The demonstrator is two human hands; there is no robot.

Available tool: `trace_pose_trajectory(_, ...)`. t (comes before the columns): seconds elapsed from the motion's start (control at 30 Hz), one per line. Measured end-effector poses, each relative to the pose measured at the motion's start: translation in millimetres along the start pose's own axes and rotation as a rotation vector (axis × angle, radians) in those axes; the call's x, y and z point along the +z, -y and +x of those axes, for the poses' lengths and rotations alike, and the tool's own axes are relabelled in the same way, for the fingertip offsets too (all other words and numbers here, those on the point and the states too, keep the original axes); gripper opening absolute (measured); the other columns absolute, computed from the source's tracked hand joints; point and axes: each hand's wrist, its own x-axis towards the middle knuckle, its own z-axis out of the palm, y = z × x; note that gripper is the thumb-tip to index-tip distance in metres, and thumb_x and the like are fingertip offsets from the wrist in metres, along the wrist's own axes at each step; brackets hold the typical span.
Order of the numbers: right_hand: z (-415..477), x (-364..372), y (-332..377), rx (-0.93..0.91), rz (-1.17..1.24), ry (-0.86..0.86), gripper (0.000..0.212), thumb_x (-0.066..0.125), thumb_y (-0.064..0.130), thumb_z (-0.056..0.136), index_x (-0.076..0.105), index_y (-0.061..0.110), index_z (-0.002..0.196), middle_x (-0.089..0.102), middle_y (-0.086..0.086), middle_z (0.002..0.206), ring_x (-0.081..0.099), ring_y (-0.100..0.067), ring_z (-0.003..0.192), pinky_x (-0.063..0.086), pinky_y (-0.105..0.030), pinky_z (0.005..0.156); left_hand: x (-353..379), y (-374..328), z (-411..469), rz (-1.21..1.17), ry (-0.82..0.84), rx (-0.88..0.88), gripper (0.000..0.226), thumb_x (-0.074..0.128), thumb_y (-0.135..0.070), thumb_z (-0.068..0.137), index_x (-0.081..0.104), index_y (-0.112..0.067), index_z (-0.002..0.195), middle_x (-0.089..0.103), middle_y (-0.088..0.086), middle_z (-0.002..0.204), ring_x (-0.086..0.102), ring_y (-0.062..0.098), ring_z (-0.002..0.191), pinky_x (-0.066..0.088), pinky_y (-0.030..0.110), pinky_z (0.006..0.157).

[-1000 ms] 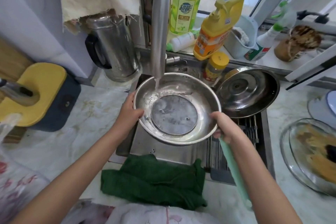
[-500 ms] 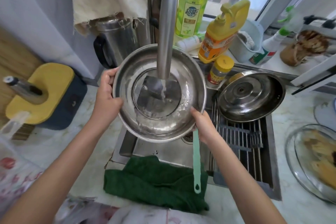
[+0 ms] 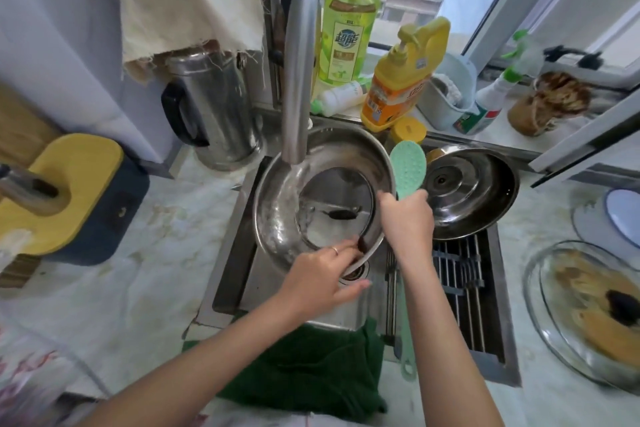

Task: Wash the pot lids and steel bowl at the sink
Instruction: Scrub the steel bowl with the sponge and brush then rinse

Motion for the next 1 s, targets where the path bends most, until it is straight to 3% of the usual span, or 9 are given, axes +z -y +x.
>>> trace_pose_trajectory(0.07, 5.7, -1.0, -6.3, 0.056, 0.035, 0.116, 0.056, 0.061, 0.044, 0.086, 0.049, 0.000, 0.118, 0.058, -0.013, 0.100, 0.057, -0.030, 0.087, 0.041, -0.031, 0.069, 15.3, 2.0, -3.3, -0.005, -0.171, 0.119, 0.037, 0.053, -0.039, 0.090, 0.072, -0.008, 0.098, 0.074, 0.000, 0.084, 0.068, 0.010, 0.063, 0.054, 0.025, 0.051)
trace_pose_trajectory(0.13, 9.2, -4.4, -15.2, 0.117, 0.294, 0.324, 0.047, 0.064, 0.053, 0.082, 0.057, 0.010, 0.101, 0.052, -0.001, 0.075, 0.048, -0.013, 0.055, 0.039, -0.025, 0.046, 21.3, 1.8, -1.5, -0.107, -0.253, 0.075, 0.031, 0.056, -0.035, 0.091, 0.071, -0.009, 0.085, 0.067, -0.003, 0.063, 0.059, 0.006, 0.049, 0.048, 0.023, 0.044)
trace_pose_trajectory(0.23, 15.2, -12.7, -28.6, 0.264, 0.657, 0.514, 0.034, 0.059, 0.047, 0.089, 0.054, 0.015, 0.094, 0.040, 0.003, 0.064, 0.024, -0.002, 0.038, 0.016, -0.015, 0.032, 5.0, -1.0, 19.0, -0.532, -0.325, -0.382, 0.033, 0.059, -0.038, 0.091, 0.062, -0.010, 0.073, 0.051, -0.006, 0.053, 0.045, 0.002, 0.042, 0.035, 0.017, 0.044)
trace_pose_trajectory(0.33, 11.4, -15.9, -41.4, 0.262, 0.600, 0.538, 0.022, 0.062, 0.035, 0.091, 0.050, 0.017, 0.090, 0.033, 0.007, 0.058, 0.022, -0.001, 0.036, 0.016, -0.014, 0.031, -13.7, 21.5, 44.9, -1.040, -0.347, -1.003, 0.038, 0.052, -0.045, 0.094, 0.060, -0.010, 0.082, 0.048, -0.003, 0.059, 0.040, 0.005, 0.042, 0.034, 0.021, 0.043)
trace_pose_trajectory(0.4, 7.2, -15.1, -52.0, 0.253, 0.556, 0.532, 0.019, 0.063, 0.028, 0.092, 0.049, 0.017, 0.084, 0.031, 0.010, 0.051, 0.022, -0.001, 0.036, 0.017, -0.015, 0.031, -20.0, 37.6, 46.4, -1.323, -0.362, -1.181, 0.037, 0.052, -0.045, 0.095, 0.061, -0.012, 0.081, 0.055, 0.001, 0.063, 0.053, 0.011, 0.048, 0.045, 0.024, 0.048)
trace_pose_trajectory(0.6, 11.4, -1.8, -89.0, 0.349, 0.476, 0.413, 0.019, 0.047, 0.018, 0.100, 0.053, 0.011, 0.084, 0.034, 0.001, 0.057, 0.031, -0.005, 0.034, 0.023, -0.016, 0.031, -34.2, 59.2, 35.5, -1.516, -0.337, -1.103, 0.061, 0.048, -0.060, 0.086, 0.065, -0.009, 0.115, 0.069, 0.019, 0.113, 0.067, 0.031, 0.102, 0.053, 0.043, 0.088)
trace_pose_trajectory(0.73, 17.2, 19.2, -106.7, 0.506, 0.422, 0.472, 0.027, 0.037, 0.026, 0.104, 0.054, 0.005, 0.101, 0.047, -0.005, 0.067, 0.044, -0.008, 0.035, 0.027, -0.014, 0.029, -44.8, 65.5, 30.2, -1.713, -0.348, -1.074, 0.061, 0.041, -0.067, 0.086, 0.068, -0.015, 0.106, 0.073, 0.015, 0.101, 0.071, 0.029, 0.088, 0.051, 0.047, 0.081)
trace_pose_trajectory(0.83, 14.0, 31.0, -109.5, 0.561, 0.536, 0.540, 0.028, 0.036, 0.027, 0.105, 0.050, 0.004, 0.113, 0.060, -0.010, 0.083, 0.048, -0.012, 0.050, 0.036, -0.017, 0.033, -47.0, 70.8, 21.6, -1.825, -0.358, -1.019, 0.064, 0.041, -0.067, 0.083, 0.073, -0.015, 0.103, 0.073, 0.012, 0.104, 0.069, 0.028, 0.097, 0.057, 0.044, 0.077)
trace_pose_trajectory(1.0, 2.3, 35.6, -101.0, 0.550, 0.931, 0.627, 0.035, 0.031, 0.031, 0.105, 0.058, 0.009, 0.101, 0.073, -0.006, 0.078, 0.071, -0.018, 0.071, 0.054, -0.035, 0.075, -48.3, 75.9, 6.0, -1.890, -0.453, -0.973, 0.061, 0.039, -0.061, 0.090, 0.079, -0.015, 0.093, 0.069, 0.013, 0.116, 0.067, 0.027, 0.103, 0.059, 0.045, 0.072)
